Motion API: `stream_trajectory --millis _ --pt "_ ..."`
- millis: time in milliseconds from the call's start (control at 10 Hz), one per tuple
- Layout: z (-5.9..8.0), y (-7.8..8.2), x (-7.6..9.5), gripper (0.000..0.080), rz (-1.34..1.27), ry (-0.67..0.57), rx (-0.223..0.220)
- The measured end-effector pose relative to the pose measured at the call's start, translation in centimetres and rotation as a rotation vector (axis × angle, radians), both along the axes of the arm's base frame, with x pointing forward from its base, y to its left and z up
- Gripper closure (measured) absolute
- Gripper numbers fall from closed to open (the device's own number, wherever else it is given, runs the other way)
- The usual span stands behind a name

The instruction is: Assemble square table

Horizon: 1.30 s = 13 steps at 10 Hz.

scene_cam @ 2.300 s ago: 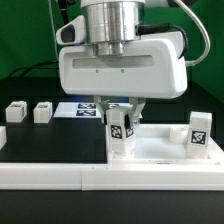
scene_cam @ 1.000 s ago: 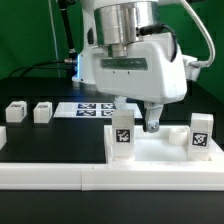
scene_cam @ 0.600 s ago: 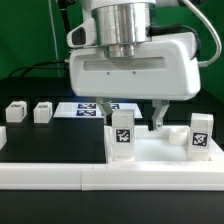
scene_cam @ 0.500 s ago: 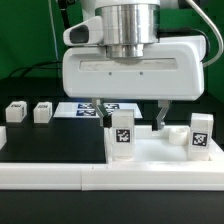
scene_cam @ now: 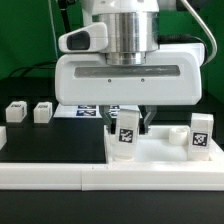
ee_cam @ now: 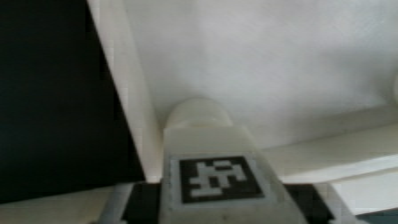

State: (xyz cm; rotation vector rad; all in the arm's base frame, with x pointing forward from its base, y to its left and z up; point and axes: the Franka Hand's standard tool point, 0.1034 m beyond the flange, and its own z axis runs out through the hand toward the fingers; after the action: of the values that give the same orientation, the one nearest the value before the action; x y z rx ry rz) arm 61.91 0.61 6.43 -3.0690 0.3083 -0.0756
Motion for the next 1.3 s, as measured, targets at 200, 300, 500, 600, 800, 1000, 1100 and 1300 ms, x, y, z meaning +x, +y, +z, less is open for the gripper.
stream_trajectory --millis 200,300,500,600,800,1000,1100,1300 --pt "-0.04 0.03 -0.02 0.0516 -0.251 0.013 0.015" --pt "-0.05 0.03 -0.02 0.0516 -0.325 0.017 0.018" --pt "-0.19 0.06 -0.03 0.0519 -0.531 0.030 0.028" --pt "-0.23 0.14 -0.06 0.0521 -0.673 0.039 0.034" --pt "-0.50 0.35 -0.17 0.0522 -1.008 0.068 0.055" --pt "-0.54 0.71 -0.11 0.0522 -1.312 0.110 0.110" --pt "-0.57 0.29 0.03 0.0522 -1.462 0.144 0.177" --pt "-0.59 0.18 0.02 0.0522 -1.437 0.141 0.176"
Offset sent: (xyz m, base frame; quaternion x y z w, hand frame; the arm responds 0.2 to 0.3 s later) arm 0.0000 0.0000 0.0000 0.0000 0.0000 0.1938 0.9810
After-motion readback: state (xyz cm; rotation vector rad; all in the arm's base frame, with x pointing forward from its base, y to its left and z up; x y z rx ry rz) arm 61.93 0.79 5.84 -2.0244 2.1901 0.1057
